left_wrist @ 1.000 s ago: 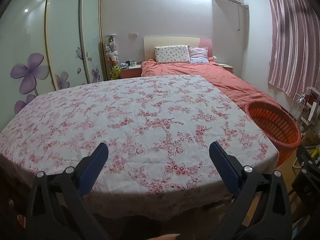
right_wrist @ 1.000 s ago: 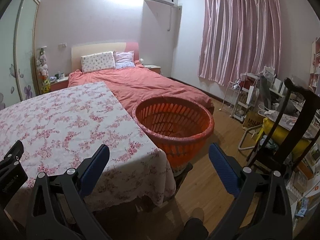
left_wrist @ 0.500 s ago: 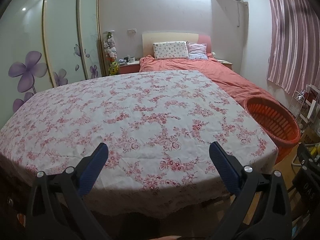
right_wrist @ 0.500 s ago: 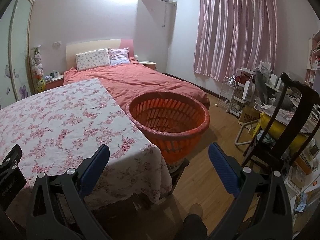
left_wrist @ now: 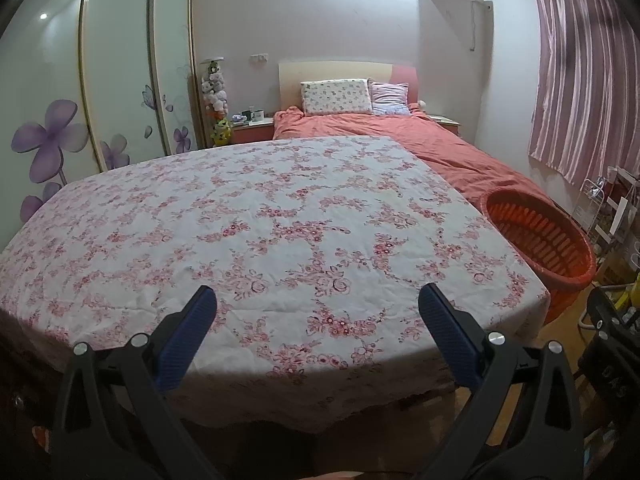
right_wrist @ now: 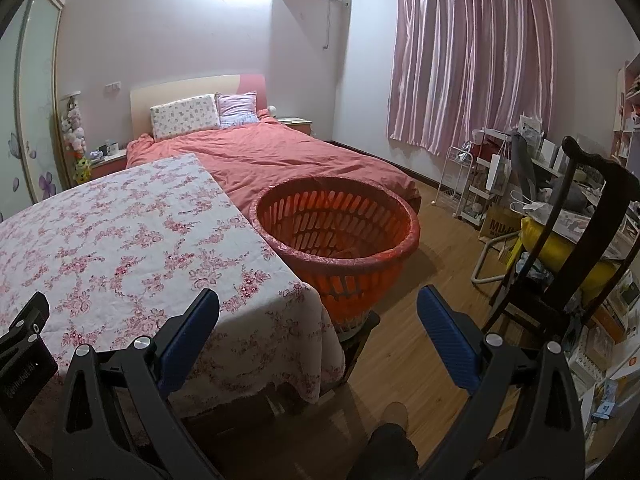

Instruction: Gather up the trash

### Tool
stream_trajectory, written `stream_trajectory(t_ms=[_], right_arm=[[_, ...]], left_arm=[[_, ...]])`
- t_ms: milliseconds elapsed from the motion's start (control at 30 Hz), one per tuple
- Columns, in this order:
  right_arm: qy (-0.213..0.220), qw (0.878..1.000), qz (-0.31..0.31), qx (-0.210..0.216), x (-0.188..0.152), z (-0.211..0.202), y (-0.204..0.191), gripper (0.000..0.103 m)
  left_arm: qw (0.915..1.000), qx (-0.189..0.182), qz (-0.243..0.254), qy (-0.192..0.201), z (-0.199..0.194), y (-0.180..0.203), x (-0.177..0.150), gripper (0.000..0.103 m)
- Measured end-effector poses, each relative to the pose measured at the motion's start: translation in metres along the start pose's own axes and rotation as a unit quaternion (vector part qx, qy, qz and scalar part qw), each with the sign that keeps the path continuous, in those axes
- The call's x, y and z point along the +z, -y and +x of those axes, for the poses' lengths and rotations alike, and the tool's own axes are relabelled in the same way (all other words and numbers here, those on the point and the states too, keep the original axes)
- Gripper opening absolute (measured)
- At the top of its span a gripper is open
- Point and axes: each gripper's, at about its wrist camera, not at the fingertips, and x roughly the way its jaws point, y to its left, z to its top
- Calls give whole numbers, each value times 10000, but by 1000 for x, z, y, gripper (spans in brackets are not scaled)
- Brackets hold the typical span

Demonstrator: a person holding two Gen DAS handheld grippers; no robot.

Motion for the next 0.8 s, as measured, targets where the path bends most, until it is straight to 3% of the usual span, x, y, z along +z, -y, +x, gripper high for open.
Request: stream_trajectory(t_ms=[800], right_arm=[[37, 10000, 52, -13, 3, 2, 4, 98]], left_arm=[[9998, -194, 8, 29, -4, 12, 4, 99]])
